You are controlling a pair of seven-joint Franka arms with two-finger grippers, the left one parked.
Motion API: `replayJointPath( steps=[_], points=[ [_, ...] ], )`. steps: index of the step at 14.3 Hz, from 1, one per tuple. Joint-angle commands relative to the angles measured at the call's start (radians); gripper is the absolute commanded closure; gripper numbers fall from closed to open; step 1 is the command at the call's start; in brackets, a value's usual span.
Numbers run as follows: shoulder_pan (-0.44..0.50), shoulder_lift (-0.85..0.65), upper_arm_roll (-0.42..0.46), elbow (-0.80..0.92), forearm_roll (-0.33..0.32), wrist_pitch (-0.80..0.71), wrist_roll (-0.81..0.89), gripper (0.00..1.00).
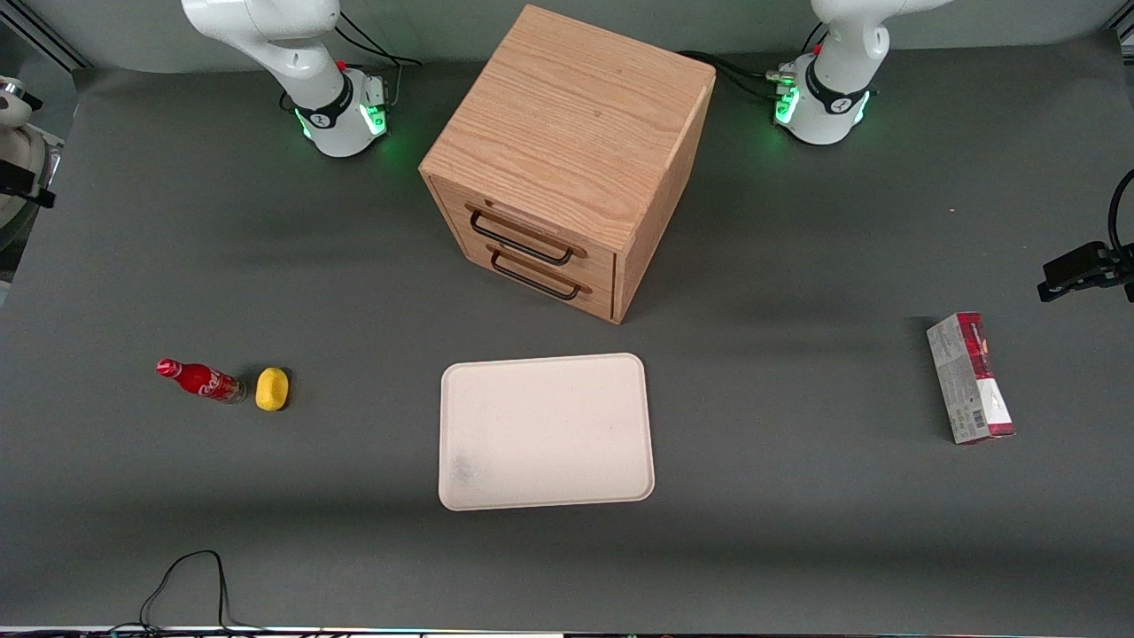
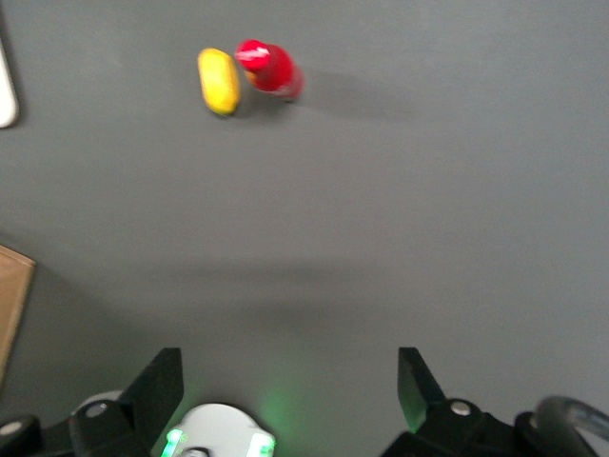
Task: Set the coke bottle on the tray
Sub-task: 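Move the open right gripper toward the red Coca-Cola bottle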
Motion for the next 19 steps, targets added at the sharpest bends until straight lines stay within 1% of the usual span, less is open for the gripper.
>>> replayJointPath(
  steps=[1, 7, 14, 16, 19],
  points=[
    [0.002, 0.072, -0.050, 0.076, -0.021, -0.015, -0.107, 0.00],
    [0.008, 0.084, -0.050, 0.054, -0.019, 0.014, -0.069, 0.00],
    [0.020, 0.055, -0.041, -0.070, -0.022, 0.089, -0.056, 0.01],
    [0.023, 0.051, -0.038, -0.137, -0.022, 0.164, -0.032, 0.01],
    [0.022, 0.104, -0.017, -0.148, -0.019, 0.267, -0.014, 0.01]
  ],
)
